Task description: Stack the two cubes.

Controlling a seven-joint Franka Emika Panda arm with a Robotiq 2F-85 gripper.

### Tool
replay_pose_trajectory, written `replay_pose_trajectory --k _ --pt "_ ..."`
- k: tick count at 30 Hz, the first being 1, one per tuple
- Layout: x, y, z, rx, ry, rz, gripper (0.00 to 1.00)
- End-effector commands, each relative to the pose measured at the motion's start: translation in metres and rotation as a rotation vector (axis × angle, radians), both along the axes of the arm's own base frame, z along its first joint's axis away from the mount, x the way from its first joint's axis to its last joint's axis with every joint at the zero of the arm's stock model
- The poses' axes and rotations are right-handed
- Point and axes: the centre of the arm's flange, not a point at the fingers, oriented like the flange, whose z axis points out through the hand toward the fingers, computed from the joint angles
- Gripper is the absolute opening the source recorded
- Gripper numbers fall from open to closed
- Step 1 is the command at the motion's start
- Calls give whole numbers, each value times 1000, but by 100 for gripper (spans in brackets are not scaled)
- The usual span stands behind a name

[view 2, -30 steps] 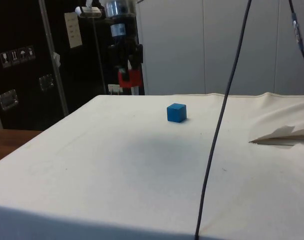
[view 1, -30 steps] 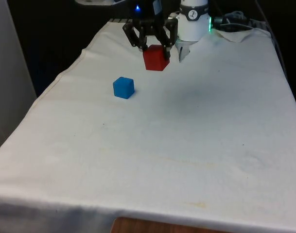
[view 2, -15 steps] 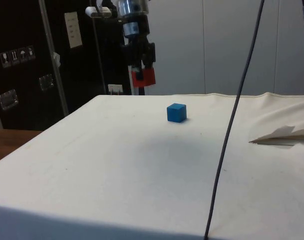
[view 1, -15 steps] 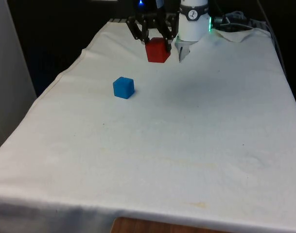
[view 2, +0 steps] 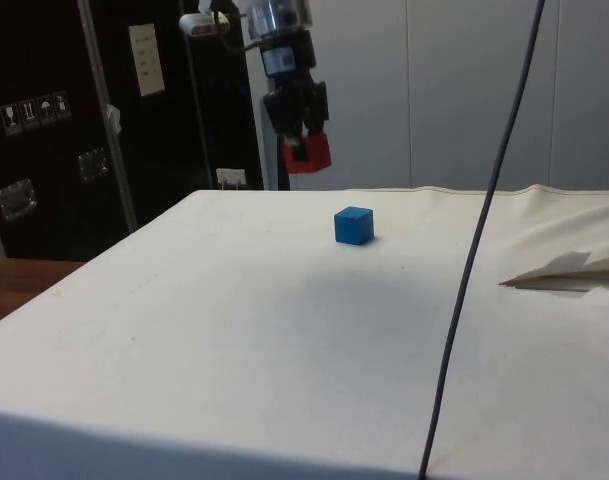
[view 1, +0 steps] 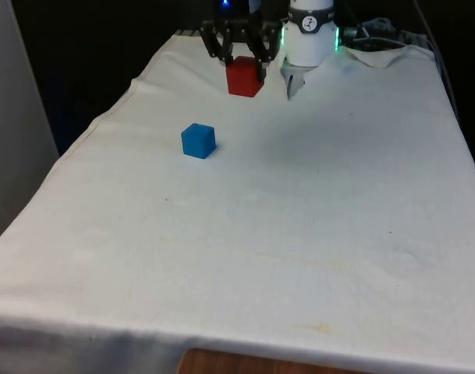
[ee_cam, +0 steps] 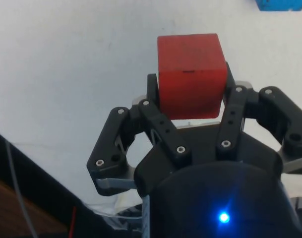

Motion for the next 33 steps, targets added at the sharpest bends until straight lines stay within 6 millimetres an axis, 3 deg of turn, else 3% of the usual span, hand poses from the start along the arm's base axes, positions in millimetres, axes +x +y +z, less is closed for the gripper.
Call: replay_pose_trajectory --k 1,22,33 --pt "-3 0 1 -22 -12 -2 5" --pt "-34 -9 -11 -87 -76 13 5" --pt "-47 -31 -23 -98 -157 34 5"
